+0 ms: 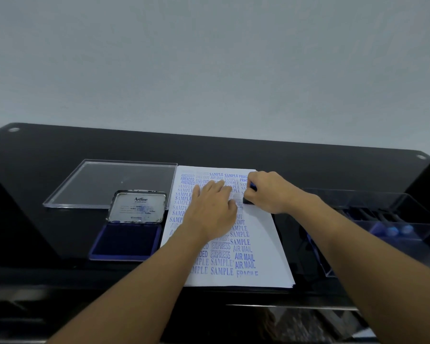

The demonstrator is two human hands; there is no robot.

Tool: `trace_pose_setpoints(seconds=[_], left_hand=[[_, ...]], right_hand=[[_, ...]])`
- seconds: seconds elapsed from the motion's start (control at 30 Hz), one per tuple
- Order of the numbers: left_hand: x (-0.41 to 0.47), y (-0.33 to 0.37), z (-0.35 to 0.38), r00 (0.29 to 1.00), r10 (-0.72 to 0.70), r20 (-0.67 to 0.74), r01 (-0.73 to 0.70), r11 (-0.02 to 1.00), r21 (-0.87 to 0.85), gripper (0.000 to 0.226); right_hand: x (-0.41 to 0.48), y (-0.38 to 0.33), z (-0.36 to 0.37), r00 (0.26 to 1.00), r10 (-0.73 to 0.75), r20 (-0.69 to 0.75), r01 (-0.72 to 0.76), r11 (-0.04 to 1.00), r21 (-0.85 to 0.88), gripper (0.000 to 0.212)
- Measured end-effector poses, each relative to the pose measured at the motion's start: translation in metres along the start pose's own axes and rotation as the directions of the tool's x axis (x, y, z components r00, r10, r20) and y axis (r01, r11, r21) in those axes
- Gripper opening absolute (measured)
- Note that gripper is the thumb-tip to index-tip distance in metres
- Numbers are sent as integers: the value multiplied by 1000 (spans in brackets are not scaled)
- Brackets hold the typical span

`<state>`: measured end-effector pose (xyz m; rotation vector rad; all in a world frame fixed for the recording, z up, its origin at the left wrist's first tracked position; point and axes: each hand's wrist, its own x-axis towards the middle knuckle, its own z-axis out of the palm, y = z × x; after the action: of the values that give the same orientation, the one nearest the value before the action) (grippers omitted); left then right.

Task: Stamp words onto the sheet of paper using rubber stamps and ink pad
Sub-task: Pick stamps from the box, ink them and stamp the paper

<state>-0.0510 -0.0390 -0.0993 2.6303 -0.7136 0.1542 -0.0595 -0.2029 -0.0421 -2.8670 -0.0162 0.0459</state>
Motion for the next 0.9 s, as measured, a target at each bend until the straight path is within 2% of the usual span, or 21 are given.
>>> trace_pose_setpoints(seconds=[0.9], left_hand=[[-5, 3, -4, 1000, -13, -2, 13, 1000, 13, 44]], right_hand=[[-2, 5, 25, 988, -15, -151, 28, 996, 83, 14]])
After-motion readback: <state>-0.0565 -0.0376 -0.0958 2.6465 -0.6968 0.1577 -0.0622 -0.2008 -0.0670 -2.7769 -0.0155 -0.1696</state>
